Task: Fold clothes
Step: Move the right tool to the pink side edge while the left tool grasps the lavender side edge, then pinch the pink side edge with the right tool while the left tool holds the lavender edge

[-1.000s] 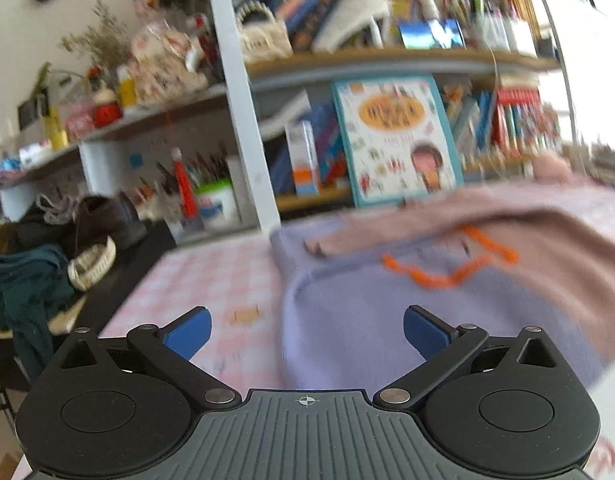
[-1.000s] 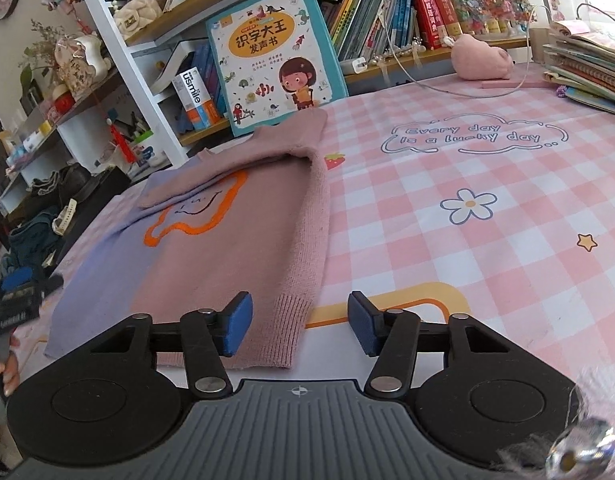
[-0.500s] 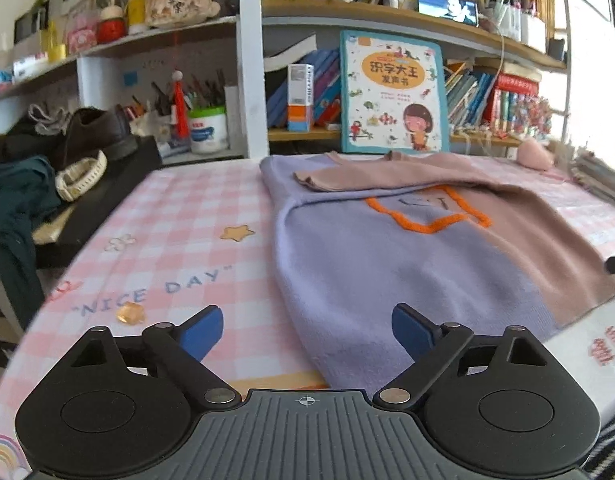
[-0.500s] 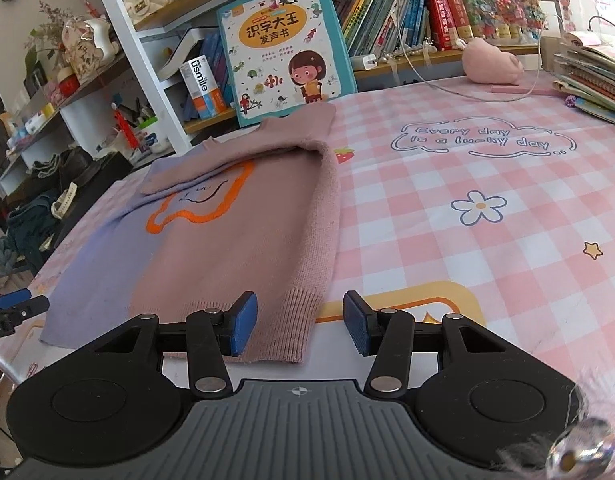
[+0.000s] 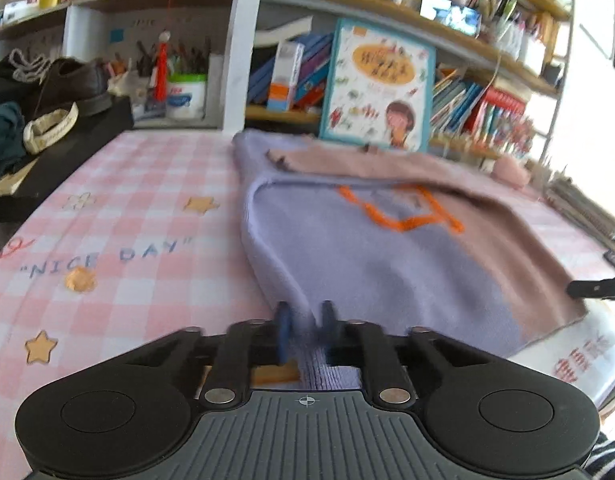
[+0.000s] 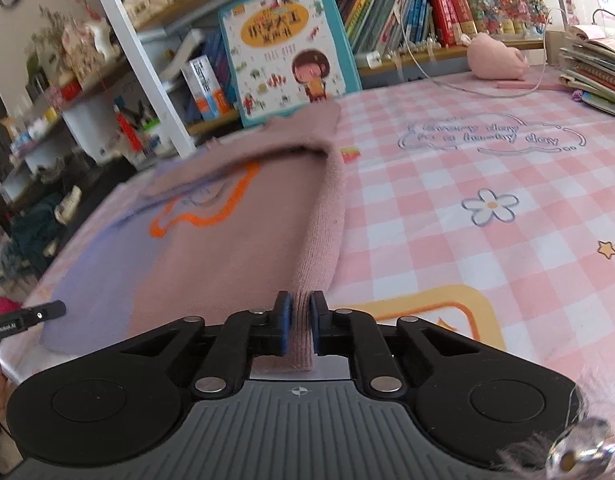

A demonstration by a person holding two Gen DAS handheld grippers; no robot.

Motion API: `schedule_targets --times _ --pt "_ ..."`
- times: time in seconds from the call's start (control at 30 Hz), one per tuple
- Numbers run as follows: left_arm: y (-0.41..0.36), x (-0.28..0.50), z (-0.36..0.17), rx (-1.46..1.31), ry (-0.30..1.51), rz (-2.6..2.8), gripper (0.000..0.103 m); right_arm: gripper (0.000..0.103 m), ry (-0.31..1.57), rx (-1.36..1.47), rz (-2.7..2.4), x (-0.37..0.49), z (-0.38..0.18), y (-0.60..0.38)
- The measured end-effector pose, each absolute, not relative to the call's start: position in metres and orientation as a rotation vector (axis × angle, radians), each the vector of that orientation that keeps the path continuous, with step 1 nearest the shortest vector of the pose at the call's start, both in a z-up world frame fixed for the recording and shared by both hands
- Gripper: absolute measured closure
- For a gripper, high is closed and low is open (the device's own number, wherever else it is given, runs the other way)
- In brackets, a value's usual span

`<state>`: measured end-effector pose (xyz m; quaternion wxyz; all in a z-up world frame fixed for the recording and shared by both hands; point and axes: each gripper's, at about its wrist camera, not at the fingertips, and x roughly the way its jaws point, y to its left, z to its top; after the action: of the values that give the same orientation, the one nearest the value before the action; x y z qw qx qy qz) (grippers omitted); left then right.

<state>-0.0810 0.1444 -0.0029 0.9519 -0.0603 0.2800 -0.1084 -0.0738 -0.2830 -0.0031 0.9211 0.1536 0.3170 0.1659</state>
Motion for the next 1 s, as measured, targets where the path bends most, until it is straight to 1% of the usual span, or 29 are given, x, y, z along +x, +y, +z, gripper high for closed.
schedule_targets --times 0.1,0.2,0.23,0.3,0.33,0.37,0.4,0.43,0.47,0.53,0.6,0.73,0.77,0.8,0.83,0.87,0.93,1.0 --pt "0.142 -0.085 0.008 -0.142 0.524 -0.271 0.095 0.096 0.585 0.403 0.395 -0.076 0.006 -0.288" --pt "0.138 -0.085 0.008 -0.111 0.527 -0.265 0.095 0.096 0.566 0.41 0.407 -0.075 0.013 -0.288" --pt "0.136 -0.085 0.008 -0.1 0.529 -0.263 0.09 0.096 0.579 0.398 0.399 -0.075 0.013 -0.287" --pt "0.137 -0.084 0.005 -0.104 0.544 -0.261 0.089 0.096 0.608 0.377 0.381 -0.073 0.01 -0.285" --pt "0.139 -0.084 0.003 -0.111 0.554 -0.26 0.085 0.094 0.624 0.368 0.371 -0.073 0.007 -0.285" --pt "0.141 -0.084 0.001 -0.118 0.564 -0.26 0.077 0.091 0.636 0.367 0.366 -0.072 0.005 -0.285" --pt "0.142 -0.083 -0.002 -0.125 0.574 -0.259 0.073 0.09 0.65 0.369 0.359 -0.072 0.002 -0.286" --pt "0.144 -0.083 -0.004 -0.135 0.581 -0.259 0.067 0.087 0.657 0.374 0.359 -0.071 0.001 -0.286" --pt "0.146 -0.083 -0.005 -0.149 0.586 -0.262 0.062 0.083 0.664 0.379 0.359 -0.071 0.0 -0.287" --pt "0.151 -0.081 -0.008 -0.18 0.596 -0.268 0.061 0.078 0.677 0.389 0.361 -0.07 -0.001 -0.288" --pt "0.153 -0.078 -0.012 -0.209 0.606 -0.273 0.061 0.078 0.686 0.399 0.358 -0.067 -0.003 -0.287" --pt "0.156 -0.073 -0.018 -0.25 0.604 -0.275 0.065 0.078 0.694 0.437 0.368 -0.059 -0.009 -0.288" --pt "0.157 -0.072 -0.019 -0.26 0.605 -0.273 0.072 0.083 0.697 0.447 0.368 -0.057 -0.01 -0.288" --pt "0.158 -0.071 -0.02 -0.264 0.605 -0.267 0.077 0.086 0.7 0.457 0.368 -0.055 -0.011 -0.289" --pt "0.159 -0.07 -0.021 -0.266 0.605 -0.263 0.085 0.09 0.703 0.467 0.367 -0.053 -0.012 -0.289" --pt "0.16 -0.071 -0.021 -0.27 0.604 -0.262 0.089 0.091 0.703 0.476 0.371 -0.053 -0.013 -0.289" --pt "0.162 -0.072 -0.022 -0.278 0.599 -0.266 0.096 0.092 0.696 0.492 0.378 -0.054 -0.013 -0.29" --pt "0.163 -0.075 -0.021 -0.282 0.584 -0.276 0.097 0.093 0.673 0.501 0.38 -0.059 -0.01 -0.292"
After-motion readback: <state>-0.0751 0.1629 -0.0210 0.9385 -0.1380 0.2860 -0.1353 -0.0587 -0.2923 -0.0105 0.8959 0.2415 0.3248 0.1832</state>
